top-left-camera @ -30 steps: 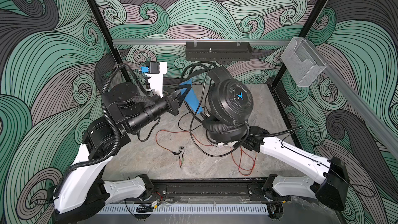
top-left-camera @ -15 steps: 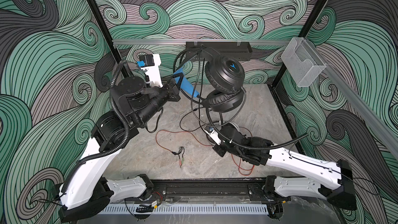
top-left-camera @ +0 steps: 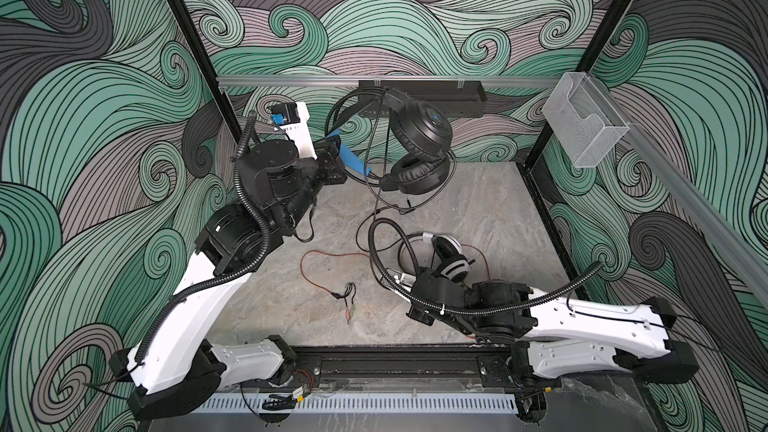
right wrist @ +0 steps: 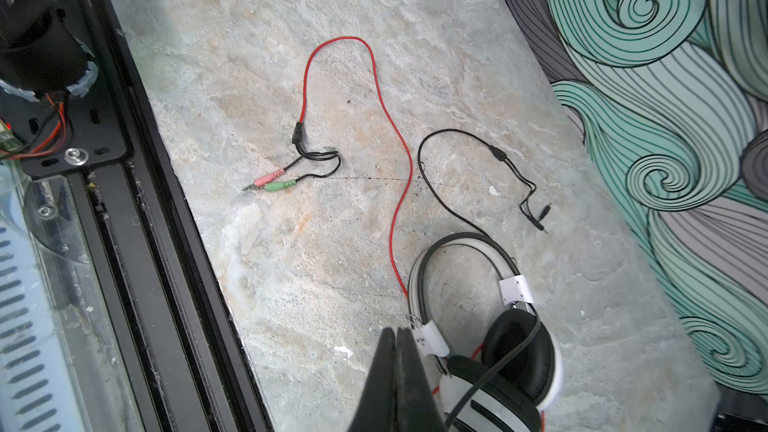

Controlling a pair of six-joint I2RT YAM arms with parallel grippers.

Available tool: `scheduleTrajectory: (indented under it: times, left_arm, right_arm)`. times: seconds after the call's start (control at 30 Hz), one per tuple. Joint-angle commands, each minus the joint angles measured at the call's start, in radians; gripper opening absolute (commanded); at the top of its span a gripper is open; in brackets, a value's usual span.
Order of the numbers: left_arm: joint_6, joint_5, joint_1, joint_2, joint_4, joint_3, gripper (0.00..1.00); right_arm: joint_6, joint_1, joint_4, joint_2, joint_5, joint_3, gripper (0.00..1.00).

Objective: Wrap the headphones

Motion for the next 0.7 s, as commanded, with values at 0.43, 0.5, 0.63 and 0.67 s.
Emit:
scheduleTrajectory:
  times: [0.43, 0.5, 0.63, 0.67]
  left_arm:
    - [0.15, -0.112, 0.009, -0.067, 0.098, -0.316, 0.0]
    - [0.167, -0.124, 0.008, -0.077, 0.098, -0.351, 0.0]
    - [0.186, -0.147, 0.01, -0.098, 0.093, -0.4, 0.0]
    - [0.19, -0.148, 0.01, -0.103, 0.093, -0.408, 0.0]
  right_arm:
    - [-0.189, 0.036, -0.243, 0.206, 0.043, 0.516, 0.0]
    - [-0.178, 0.023, -0.27, 0.224, 0.033, 0.56, 0.0]
    - [-0.156, -0.016, -0.323, 0.238, 0.01, 0.608, 0.0]
    - [-0.155, -0.028, -0.338, 0.238, 0.01, 0.616, 0.0]
